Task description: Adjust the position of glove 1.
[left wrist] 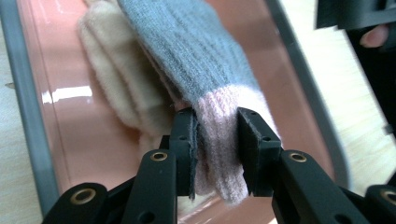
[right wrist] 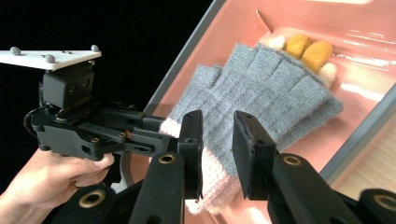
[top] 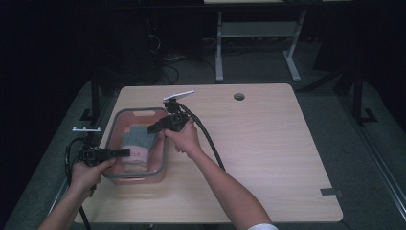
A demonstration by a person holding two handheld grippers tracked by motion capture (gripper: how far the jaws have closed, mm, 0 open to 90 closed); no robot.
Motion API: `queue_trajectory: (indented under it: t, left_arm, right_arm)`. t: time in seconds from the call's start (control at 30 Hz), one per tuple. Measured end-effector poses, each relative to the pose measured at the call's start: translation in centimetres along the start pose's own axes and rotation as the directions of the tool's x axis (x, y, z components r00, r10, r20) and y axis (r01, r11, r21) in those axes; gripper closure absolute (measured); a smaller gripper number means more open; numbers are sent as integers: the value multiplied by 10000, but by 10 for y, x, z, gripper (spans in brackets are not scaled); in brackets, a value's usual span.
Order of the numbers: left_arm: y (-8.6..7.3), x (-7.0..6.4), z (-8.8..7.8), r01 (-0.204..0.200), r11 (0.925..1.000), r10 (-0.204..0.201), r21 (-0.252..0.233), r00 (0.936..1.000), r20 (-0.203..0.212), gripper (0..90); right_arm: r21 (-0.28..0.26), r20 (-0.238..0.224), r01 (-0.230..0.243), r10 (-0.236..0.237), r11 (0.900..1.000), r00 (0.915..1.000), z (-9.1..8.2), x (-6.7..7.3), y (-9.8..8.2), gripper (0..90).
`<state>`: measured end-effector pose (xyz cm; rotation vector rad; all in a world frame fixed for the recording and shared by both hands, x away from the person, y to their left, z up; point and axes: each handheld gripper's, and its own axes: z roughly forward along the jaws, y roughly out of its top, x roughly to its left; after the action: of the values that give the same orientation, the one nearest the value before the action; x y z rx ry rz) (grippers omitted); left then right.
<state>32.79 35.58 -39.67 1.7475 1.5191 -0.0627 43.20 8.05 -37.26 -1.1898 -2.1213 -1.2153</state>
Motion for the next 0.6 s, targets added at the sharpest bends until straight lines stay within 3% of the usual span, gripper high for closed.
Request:
queue_trajectory:
  t: [0.13,0.33,0.53,0.6]
  left_arm:
    - [0,-2,2,-314,9993,322,218,9987,-384,653]
    - [3,-7,1,-395,9992,399,77,9977,-547,556]
    - [12,-16,-1,-933,9954,950,226,9913,-908,495]
    - [14,-18,-2,-930,9955,941,157,9907,-979,480]
  right_arm:
    - [-65,6,86,-86,9999,10000,-3,1,-1,723]
    - [-215,28,45,-44,9998,10000,-12,-2,-3,716]
    - [-459,106,-63,68,9989,9999,-26,-7,-7,709]
    - [-541,153,-87,95,9985,9998,-32,-9,-8,701]
